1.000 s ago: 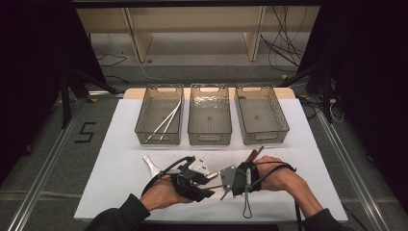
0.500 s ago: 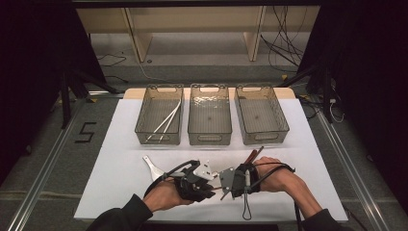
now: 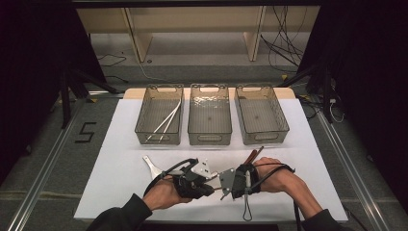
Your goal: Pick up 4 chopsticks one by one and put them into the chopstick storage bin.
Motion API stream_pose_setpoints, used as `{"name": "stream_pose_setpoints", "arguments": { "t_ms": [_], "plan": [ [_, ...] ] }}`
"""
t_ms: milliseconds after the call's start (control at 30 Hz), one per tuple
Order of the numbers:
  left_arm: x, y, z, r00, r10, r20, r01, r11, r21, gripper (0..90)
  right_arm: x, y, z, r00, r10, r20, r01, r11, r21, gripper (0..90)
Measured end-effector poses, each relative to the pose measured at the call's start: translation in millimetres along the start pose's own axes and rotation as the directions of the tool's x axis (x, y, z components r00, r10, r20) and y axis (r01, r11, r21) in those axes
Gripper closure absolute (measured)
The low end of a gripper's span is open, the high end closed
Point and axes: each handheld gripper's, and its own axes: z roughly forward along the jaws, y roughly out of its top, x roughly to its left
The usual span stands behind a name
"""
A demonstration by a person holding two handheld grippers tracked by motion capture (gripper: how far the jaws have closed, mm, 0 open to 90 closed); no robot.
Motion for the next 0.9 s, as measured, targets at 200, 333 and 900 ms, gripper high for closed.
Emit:
{"name": "stream_pose_setpoints", "arguments": {
  "t_ms": [200, 333, 900],
  "plan": [
    [0.8, 0.0, -2.9, 1.0, -0.002, 0.004, 0.002, 1.0, -0.004, 85.6, -0.3, 0.6, -0.8, 0.9999, 0.01, 0.003, -0.01, 1.0, -0.004, 84.9],
    [2.5, -0.8, -4.7, 0.9999, -0.011, -0.002, 0.011, 0.9999, -0.007, 85.7, -1.4, -1.1, -3.8, 0.9997, 0.02, 0.014, -0.02, 1.0, -0.011, 83.1],
    [38.0, -20.4, -42.2, 0.9867, -0.136, -0.089, 0.129, 0.988, -0.086, 85.6, -7.9, -32.7, -25.6, 0.9557, 0.263, 0.132, -0.249, 0.962, -0.114, 40.4]
  ]
}}
